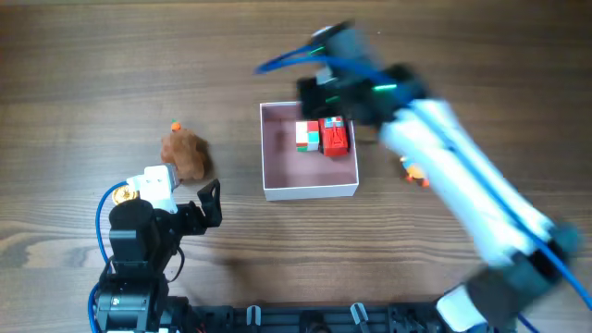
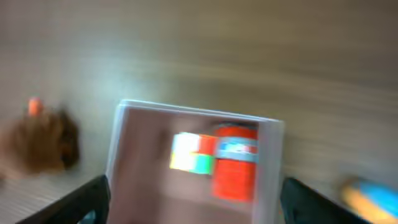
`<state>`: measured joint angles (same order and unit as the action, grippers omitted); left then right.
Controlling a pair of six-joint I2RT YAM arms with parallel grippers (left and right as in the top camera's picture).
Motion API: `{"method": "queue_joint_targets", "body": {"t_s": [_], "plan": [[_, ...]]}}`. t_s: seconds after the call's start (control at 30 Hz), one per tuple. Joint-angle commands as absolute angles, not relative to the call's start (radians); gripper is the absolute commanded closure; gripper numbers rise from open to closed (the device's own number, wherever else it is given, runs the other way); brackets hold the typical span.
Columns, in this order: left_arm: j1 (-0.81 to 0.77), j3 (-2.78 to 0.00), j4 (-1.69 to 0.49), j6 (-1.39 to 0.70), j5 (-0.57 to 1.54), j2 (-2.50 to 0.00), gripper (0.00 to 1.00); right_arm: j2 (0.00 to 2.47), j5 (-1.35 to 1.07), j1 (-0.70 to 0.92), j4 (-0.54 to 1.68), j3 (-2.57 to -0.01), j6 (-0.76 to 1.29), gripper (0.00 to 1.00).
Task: Pack container
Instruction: 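Move the right gripper to the blue-capped duck and grasp it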
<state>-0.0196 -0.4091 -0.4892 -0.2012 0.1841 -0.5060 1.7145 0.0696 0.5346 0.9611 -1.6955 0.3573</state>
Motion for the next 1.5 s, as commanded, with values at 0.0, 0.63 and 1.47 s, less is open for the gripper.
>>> {"method": "queue_joint_targets", "body": {"t_s": [0.0,0.63,1.47], "plan": [[-0.024,-0.432,-0.487,-0.218,0.19,-0.504,0.0,1.598,0.089,0.279,1.114,-1.711,0.391,0.06],[-0.024,-0.432,-0.488,-0.218,0.19,-0.504,0.0,1.955,-0.062,0.006,0.85,-1.185,0.239,0.08],[-0.024,-0.432,-0.487,-0.218,0.189,-0.504,0.0,1.639,-0.062,0.242,1.031,-1.523,0.311,0.96]]}}
